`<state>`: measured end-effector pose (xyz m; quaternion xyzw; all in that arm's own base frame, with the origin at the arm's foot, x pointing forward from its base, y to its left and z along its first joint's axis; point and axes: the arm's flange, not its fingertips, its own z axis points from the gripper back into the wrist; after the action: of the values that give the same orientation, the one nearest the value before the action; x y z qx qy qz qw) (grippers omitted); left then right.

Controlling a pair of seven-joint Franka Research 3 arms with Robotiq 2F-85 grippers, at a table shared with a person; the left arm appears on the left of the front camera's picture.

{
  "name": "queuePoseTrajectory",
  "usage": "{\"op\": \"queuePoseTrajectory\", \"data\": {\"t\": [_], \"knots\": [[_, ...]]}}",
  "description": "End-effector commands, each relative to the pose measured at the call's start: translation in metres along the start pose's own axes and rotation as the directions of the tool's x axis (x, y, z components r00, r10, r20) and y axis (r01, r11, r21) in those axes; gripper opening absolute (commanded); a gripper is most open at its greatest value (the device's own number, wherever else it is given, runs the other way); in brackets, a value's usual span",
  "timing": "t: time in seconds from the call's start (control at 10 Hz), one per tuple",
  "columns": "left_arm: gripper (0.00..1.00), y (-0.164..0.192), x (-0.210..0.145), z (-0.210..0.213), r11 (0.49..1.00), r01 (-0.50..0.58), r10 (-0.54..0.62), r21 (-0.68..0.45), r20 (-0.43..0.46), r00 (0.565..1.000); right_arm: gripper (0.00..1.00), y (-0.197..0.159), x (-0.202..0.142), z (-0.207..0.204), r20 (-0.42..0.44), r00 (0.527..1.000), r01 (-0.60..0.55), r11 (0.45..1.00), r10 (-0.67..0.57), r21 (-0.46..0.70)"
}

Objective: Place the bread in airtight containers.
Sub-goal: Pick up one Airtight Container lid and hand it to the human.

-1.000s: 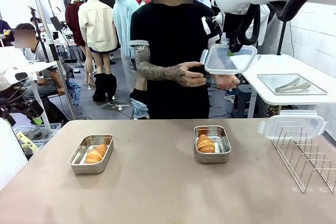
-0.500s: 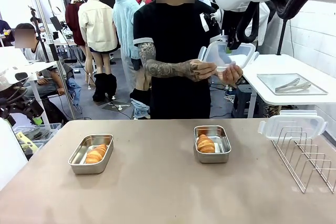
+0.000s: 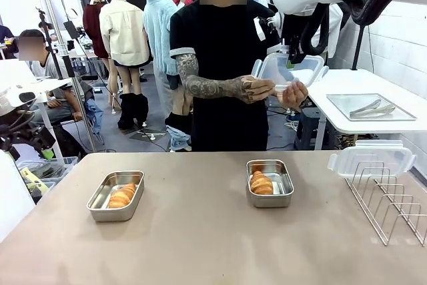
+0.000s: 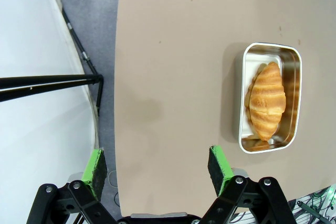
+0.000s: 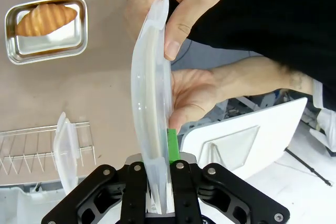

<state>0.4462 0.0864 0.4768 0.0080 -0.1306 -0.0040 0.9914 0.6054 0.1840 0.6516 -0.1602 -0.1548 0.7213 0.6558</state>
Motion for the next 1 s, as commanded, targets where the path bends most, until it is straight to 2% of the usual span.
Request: {"op": "queuePoseTrajectory", "data": {"t": [0.0,0.3,0.6,0.9], "knots": [[1.00,0.002,-0.001,0.001,1.000,0.014,-0.014,-0.005,-0.002,1.000,0.39,0.015,-0.001,0.010,-0.006,1.000,-0.020,1.000,0.020,0.019],[1.00,0.002,-0.001,0.001,1.000,0.014,-0.014,-0.005,-0.002,1.000,0.97,0.049,-0.022,0.038,-0.016,1.000,-0.008,0.999,0.008,0.037],[1.00,0.002,-0.001,0.001,1.000,0.014,-0.014,-0.005,-0.002,1.000,1.00,0.085,-0.055,0.059,-0.068,0.998,-0.012,0.994,0.019,0.109],[1.00,0.002,-0.001,0.001,1.000,0.014,-0.014,-0.005,-0.002,1.000,1.00,0.111,-0.096,0.055,-0.096,0.995,0.025,0.978,-0.005,0.206]]}}
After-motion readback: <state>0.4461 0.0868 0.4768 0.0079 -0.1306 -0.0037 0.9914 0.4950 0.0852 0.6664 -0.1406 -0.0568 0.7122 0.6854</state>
